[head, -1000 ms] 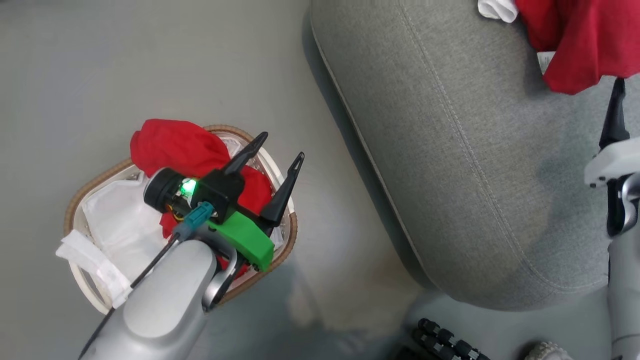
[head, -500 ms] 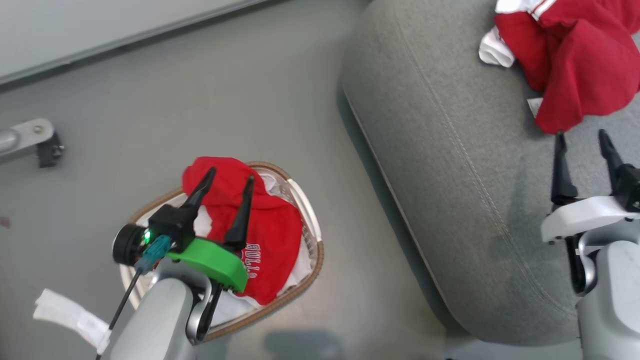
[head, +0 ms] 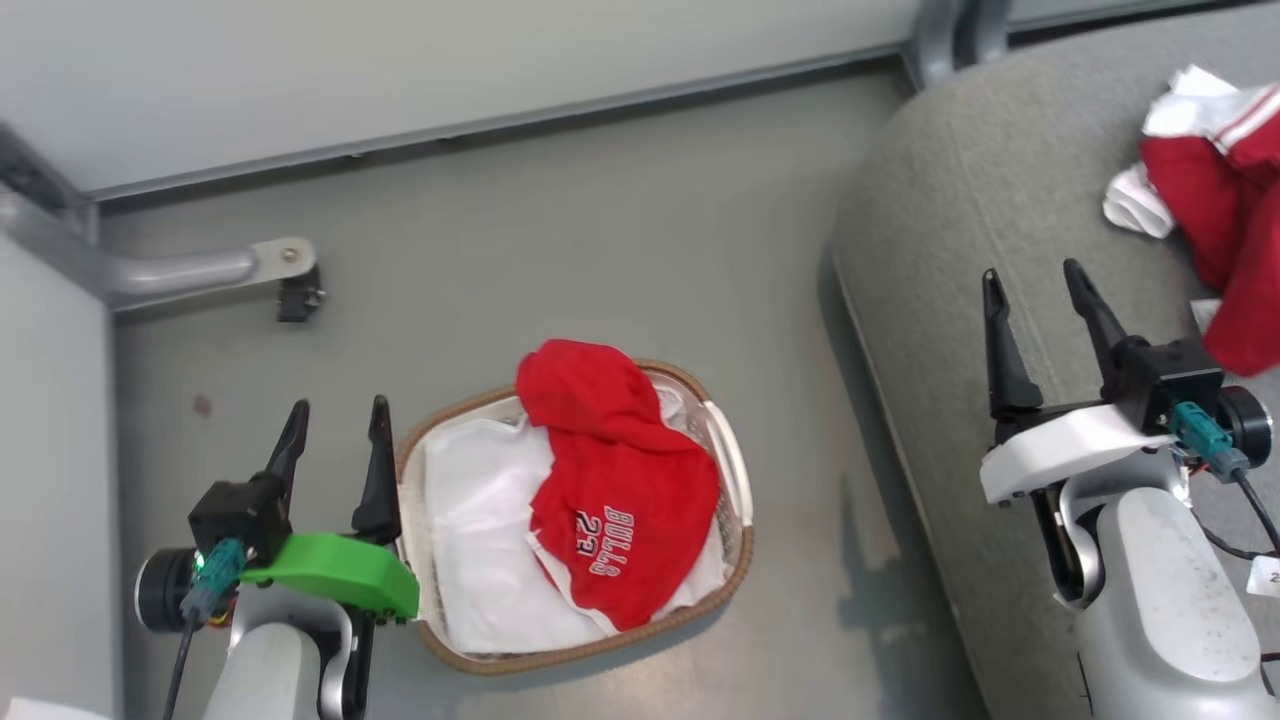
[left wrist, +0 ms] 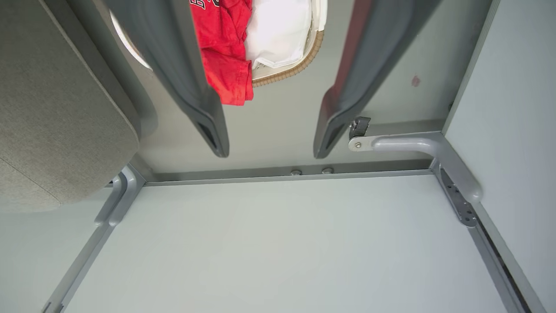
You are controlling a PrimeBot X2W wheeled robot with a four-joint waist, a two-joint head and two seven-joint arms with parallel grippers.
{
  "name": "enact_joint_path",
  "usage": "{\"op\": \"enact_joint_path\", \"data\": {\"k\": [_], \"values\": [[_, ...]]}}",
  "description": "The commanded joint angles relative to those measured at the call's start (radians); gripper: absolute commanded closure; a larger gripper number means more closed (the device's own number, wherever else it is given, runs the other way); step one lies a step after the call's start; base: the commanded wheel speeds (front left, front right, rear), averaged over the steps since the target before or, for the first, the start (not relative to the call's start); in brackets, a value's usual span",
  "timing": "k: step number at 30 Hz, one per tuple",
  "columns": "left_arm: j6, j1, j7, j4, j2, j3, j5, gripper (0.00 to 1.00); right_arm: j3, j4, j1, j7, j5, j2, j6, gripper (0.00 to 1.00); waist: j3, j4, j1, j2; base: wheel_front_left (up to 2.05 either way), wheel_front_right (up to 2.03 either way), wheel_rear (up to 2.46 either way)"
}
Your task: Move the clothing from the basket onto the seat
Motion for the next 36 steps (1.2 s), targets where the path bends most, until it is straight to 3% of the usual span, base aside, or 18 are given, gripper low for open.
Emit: {"op": "enact_joint_path", "data": {"k": [1, 14, 22, 29, 36], "values": [[-0.004, 0.027, 0.001, 0.001, -0.005, 0.016, 0.008, 0.0, 0.009, 0.005, 0.022, -0.002, 0.011, -0.004, -0.001, 0.0, -0.068, 0.071, 0.0, 0.0, 0.0, 0.0, 0.0], [-0.016, 0.164, 0.001, -0.02, -0.033, 0.131, 0.049, 0.0, 0.074, 0.046, 0.136, -0.002, 0.072, -0.004, -0.001, 0.0, -0.176, 0.078, 0.0, 0.0, 0.0, 0.0, 0.0], [-0.017, 0.225, 0.001, -0.037, -0.033, 0.075, 0.023, 0.0, 0.067, 0.051, 0.185, -0.002, 0.079, -0.003, -0.001, 0.0, -0.194, 0.077, 0.0, 0.0, 0.0, 0.0, 0.0], [-0.017, 0.176, 0.001, -0.051, -0.034, 0.035, 0.0, 0.0, 0.078, 0.032, 0.145, -0.002, 0.079, -0.003, -0.001, 0.0, -0.131, 0.067, 0.0, 0.0, 0.0, 0.0, 0.0], [-0.017, 0.051, 0.001, -0.014, -0.034, -0.056, -0.07, 0.0, 0.1, -0.023, 0.039, -0.002, 0.083, -0.003, -0.001, 0.0, 0.037, 0.034, 0.0, 0.0, 0.0, 0.0, 0.0]]}}
